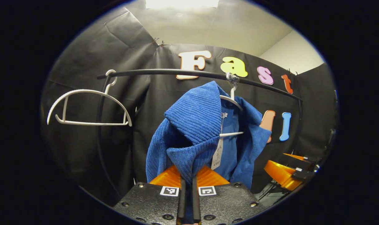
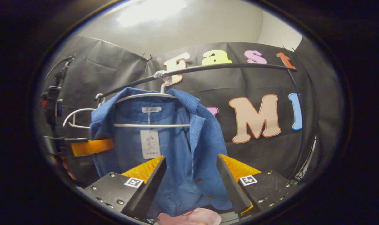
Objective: Grasp the clothes on the hanger with both hands and then place them into the laundry hamper below.
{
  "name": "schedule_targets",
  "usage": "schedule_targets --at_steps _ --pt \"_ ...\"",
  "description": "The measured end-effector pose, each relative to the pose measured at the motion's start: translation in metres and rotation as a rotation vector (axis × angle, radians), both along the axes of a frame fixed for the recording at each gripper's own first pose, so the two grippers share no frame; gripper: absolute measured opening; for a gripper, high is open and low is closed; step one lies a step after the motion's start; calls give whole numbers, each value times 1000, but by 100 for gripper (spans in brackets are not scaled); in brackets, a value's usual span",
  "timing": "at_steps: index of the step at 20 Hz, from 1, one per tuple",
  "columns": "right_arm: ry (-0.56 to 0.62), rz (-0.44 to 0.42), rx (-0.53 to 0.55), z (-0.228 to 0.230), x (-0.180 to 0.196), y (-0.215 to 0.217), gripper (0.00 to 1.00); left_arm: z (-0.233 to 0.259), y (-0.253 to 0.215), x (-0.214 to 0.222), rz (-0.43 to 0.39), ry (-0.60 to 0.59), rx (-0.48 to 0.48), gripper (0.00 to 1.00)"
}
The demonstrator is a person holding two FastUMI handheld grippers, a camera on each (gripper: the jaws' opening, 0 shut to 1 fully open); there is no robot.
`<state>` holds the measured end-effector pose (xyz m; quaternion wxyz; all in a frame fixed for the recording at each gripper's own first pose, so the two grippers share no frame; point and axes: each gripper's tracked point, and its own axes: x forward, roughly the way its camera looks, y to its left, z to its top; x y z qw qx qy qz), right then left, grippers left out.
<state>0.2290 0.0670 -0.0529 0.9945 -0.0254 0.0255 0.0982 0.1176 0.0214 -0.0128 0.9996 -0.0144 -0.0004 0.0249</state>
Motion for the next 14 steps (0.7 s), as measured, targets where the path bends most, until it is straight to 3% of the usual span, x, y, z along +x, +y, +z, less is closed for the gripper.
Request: schedule_targets --at_steps 1,5,7,10,14 --pt "9 11 3 -1 8 4 100 -2 -4 -3 -30 16 15 8" --pt "1 56 54 10 44 17 96 10 -12 -21 -106 20 100 2" --pt "7 34 63 15 68 8 92 19 -11 -30 -137 12 131 2" --pt "29 19 86 20 88 2 96 21 -18 -41 -244 63 58 1" --pt "59 72 96 16 100 19 87 33 5 -45 -250 77 19 3"
